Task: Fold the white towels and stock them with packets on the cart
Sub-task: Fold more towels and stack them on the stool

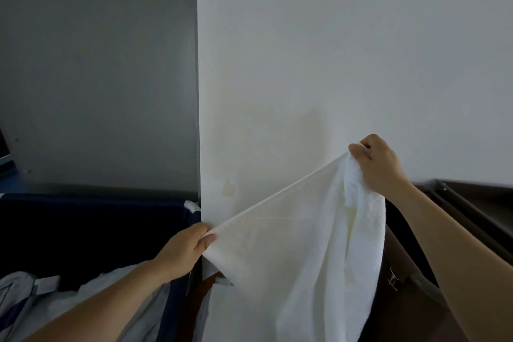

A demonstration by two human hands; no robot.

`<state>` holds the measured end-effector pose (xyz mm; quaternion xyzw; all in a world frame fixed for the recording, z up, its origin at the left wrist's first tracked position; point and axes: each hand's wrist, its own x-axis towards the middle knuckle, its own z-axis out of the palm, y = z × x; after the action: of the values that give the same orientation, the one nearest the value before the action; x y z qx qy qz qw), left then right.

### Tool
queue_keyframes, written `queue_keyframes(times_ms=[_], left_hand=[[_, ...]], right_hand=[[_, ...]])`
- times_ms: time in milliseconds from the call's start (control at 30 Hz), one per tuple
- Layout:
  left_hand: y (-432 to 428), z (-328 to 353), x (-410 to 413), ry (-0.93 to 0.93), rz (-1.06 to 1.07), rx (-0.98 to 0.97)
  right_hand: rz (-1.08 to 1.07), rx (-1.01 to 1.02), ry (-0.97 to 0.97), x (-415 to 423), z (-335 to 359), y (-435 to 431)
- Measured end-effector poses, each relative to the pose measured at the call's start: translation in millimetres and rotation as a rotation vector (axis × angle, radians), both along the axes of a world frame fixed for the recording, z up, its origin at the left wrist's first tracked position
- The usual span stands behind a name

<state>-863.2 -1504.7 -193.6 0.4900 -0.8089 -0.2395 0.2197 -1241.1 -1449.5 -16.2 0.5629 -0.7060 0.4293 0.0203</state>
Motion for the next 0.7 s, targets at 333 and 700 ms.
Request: queue_keyframes(times_ms=[333,700], left_hand=[[4,19,-9,0.968,0.207,0.401],[16,97,-94,0.768,0.213,0.251]], right_hand=[[-0.091,0.031,-0.107,3,0,-2],[-0.020,-0.037,-0.167,61,-30,-4]])
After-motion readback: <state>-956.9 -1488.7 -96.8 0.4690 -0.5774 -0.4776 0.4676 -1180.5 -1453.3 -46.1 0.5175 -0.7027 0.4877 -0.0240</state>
